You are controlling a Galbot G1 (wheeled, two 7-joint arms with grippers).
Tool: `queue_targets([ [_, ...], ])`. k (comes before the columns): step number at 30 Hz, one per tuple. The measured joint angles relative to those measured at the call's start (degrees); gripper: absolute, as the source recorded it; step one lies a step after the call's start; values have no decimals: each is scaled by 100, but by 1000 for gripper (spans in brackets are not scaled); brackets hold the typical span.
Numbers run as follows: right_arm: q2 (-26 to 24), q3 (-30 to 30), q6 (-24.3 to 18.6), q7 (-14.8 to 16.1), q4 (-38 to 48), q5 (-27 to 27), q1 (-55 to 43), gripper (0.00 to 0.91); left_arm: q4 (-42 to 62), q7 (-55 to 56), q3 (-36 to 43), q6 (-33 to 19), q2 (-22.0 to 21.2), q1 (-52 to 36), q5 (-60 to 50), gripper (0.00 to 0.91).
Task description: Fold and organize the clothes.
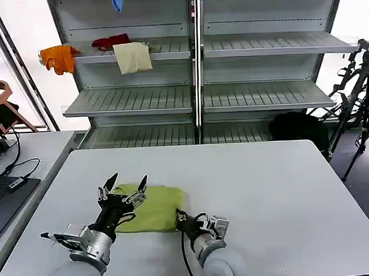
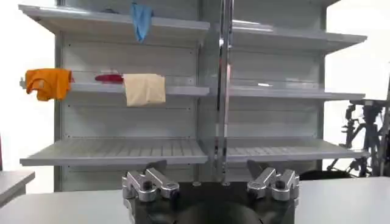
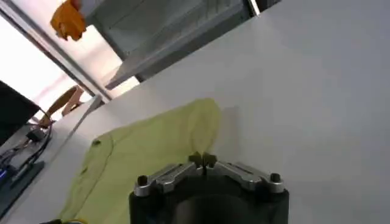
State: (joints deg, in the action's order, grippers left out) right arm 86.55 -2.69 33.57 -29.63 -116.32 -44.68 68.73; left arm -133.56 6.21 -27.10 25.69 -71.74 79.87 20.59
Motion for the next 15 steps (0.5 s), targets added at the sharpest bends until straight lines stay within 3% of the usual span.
queue_targets([
  [15,-693,-746,-1,194,-605,-236,173,0,-6,13,37,0,-39,102,-33,907],
])
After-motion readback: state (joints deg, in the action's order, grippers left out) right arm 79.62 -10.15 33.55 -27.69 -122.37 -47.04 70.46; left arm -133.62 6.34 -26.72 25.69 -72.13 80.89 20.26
